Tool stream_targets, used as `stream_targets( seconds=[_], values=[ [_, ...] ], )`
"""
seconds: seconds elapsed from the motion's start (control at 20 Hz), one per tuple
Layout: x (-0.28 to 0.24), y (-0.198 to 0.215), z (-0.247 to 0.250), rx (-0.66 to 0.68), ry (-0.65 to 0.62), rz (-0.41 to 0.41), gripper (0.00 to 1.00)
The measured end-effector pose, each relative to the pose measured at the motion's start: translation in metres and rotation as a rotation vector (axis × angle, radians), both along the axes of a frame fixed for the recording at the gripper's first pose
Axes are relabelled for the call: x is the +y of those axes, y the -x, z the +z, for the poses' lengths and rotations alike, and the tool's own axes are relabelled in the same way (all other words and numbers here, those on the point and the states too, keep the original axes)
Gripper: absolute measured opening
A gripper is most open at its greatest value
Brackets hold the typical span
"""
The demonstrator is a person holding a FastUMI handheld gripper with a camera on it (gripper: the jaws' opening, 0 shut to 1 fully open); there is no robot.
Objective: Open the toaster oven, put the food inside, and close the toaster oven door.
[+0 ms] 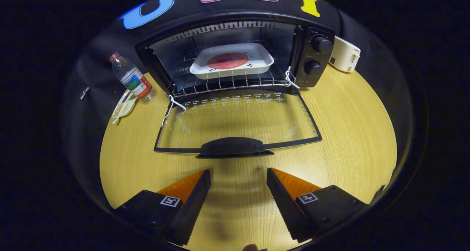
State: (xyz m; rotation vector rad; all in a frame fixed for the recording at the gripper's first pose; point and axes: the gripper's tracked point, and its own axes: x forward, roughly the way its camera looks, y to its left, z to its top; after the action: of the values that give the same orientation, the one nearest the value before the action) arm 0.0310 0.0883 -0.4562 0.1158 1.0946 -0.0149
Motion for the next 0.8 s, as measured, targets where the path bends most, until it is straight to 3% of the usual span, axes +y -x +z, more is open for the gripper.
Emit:
stream_targets(
  seconds=[0.25,0.8],
  values=[
    [0.001,-0.013,-0.017,0.017,0.073,0.033,0.99],
    [0.001,-0.015,-0.002,0.003,0.07,0.009,0.99]
  ],
)
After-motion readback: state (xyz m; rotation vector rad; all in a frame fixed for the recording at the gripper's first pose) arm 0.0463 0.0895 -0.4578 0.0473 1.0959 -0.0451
